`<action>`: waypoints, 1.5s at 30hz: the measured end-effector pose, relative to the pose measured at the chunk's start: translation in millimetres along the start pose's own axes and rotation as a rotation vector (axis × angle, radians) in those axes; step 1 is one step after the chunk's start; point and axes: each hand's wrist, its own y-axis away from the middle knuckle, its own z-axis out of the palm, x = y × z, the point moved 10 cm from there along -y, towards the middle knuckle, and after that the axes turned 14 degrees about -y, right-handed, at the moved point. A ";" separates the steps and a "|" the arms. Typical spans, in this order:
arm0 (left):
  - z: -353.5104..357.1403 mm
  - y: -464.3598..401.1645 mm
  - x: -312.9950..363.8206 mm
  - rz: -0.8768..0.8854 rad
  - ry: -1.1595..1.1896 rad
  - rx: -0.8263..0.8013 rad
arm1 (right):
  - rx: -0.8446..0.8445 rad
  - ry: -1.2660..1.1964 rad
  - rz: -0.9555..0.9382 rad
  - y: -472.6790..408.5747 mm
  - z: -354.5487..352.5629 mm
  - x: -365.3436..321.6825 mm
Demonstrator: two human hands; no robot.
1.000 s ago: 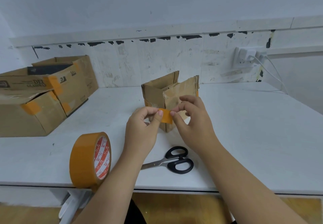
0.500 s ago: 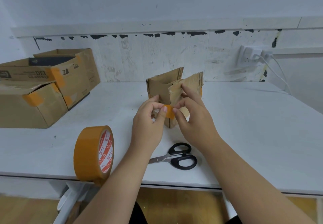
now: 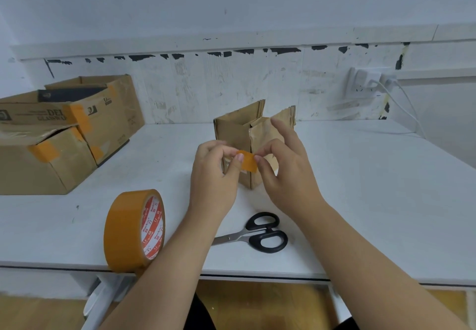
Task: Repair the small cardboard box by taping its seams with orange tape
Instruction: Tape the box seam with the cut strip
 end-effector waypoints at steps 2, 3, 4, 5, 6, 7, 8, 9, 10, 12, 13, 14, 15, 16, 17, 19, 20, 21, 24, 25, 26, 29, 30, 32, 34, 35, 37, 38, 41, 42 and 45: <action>4.3 1.7 -3.9 -0.022 0.027 -0.002 | -0.026 0.027 0.002 -2.7 1.3 0.3; 6.5 3.1 -5.9 -0.032 0.048 -0.002 | -0.049 0.054 -0.006 -4.3 2.2 -0.5; 8.2 4.3 -7.7 -0.043 0.066 -0.005 | -0.075 0.084 -0.017 -6.3 3.2 -1.0; 9.7 5.2 -9.1 -0.051 0.079 -0.011 | -0.103 0.116 -0.028 -8.5 4.1 -1.5; 10.7 6.1 -9.4 -0.052 0.093 -0.019 | -0.134 0.143 -0.035 -10.7 5.3 -1.4; 11.3 7.0 -9.4 -0.051 0.106 -0.026 | -0.169 0.164 -0.037 -12.9 6.7 -0.8; 11.4 7.8 -8.8 -0.048 0.118 -0.030 | -0.207 0.176 -0.033 -14.9 8.3 0.0; 11.6 8.4 -8.1 -0.046 0.125 -0.034 | -0.241 0.180 -0.027 -16.8 9.6 0.6; 12.1 8.9 -7.5 -0.047 0.128 -0.040 | -0.264 0.174 -0.026 -18.3 9.9 0.1; 13.0 9.5 -7.6 -0.056 0.130 -0.051 | -0.282 0.150 -0.045 -20.8 9.1 -3.0; 13.0 9.4 -8.6 -0.065 0.134 -0.055 | -0.282 0.141 -0.055 -21.0 8.5 -5.4; 12.7 9.4 -9.6 -0.075 0.144 -0.061 | -0.278 0.134 -0.062 -20.5 8.1 -7.6; 11.9 9.6 -10.0 -0.083 0.156 -0.070 | -0.271 0.126 -0.065 -19.6 7.5 -10.0; 10.7 10.6 -9.5 -0.088 0.164 -0.080 | -0.261 0.115 -0.068 -18.5 6.5 -12.8; 8.9 11.8 -8.5 -0.094 0.169 -0.087 | -0.250 0.101 -0.073 -17.6 5.3 -15.6; 3.0 14.6 -5.9 -0.107 0.186 -0.081 | -0.229 0.075 -0.081 -16.5 3.3 -21.9; -0.2 16.2 -4.3 -0.113 0.201 -0.075 | -0.223 0.064 -0.080 -16.4 2.7 -24.8; -3.5 17.2 -2.0 -0.111 0.216 -0.069 | -0.219 0.055 -0.075 -16.9 2.5 -27.4; -13.7 16.5 4.0 -0.085 0.232 -0.045 | -0.222 0.025 -0.044 -19.8 3.6 -30.0; -15.8 15.9 4.9 -0.082 0.238 -0.044 | -0.223 0.013 -0.030 -21.2 3.4 -29.8; -17.1 15.6 5.3 -0.080 0.242 -0.045 | -0.223 0.000 -0.017 -22.5 3.0 -29.3; -16.7 18.7 4.1 -0.089 0.227 -0.060 | -0.275 -0.045 0.033 -22.6 5.2 -27.7; -14.5 20.8 2.4 -0.095 0.217 -0.071 | -0.311 -0.054 0.051 -20.6 7.7 -26.0; -9.4 24.6 -1.1 -0.084 0.189 -0.085 | -0.379 -0.045 0.070 -14.5 12.5 -22.1; -6.6 26.3 -1.4 -0.037 0.143 -0.079 | -0.404 -0.027 0.057 -9.5 13.1 -19.1; -6.4 26.4 -1.2 -0.019 0.127 -0.068 | -0.396 -0.015 0.041 -8.7 11.4 -18.7; -8.6 25.4 -1.5 -0.014 0.118 -0.034 | -0.364 0.010 0.007 -9.6 6.4 -19.8; -10.3 24.7 -1.4 -0.019 0.113 -0.018 | -0.352 0.016 -0.004 -10.7 4.5 -20.2; -8.7 24.3 -2.5 -0.045 0.086 -0.017 | -0.373 0.026 -0.003 -11.5 6.0 -17.5; -6.0 25.1 -3.9 -0.060 0.080 -0.031 | -0.382 0.020 0.000 -10.3 7.7 -15.5; -1.6 25.0 -8.4 -0.087 0.072 -0.048 | -0.357 -0.007 -0.006 -8.7 10.0 -12.0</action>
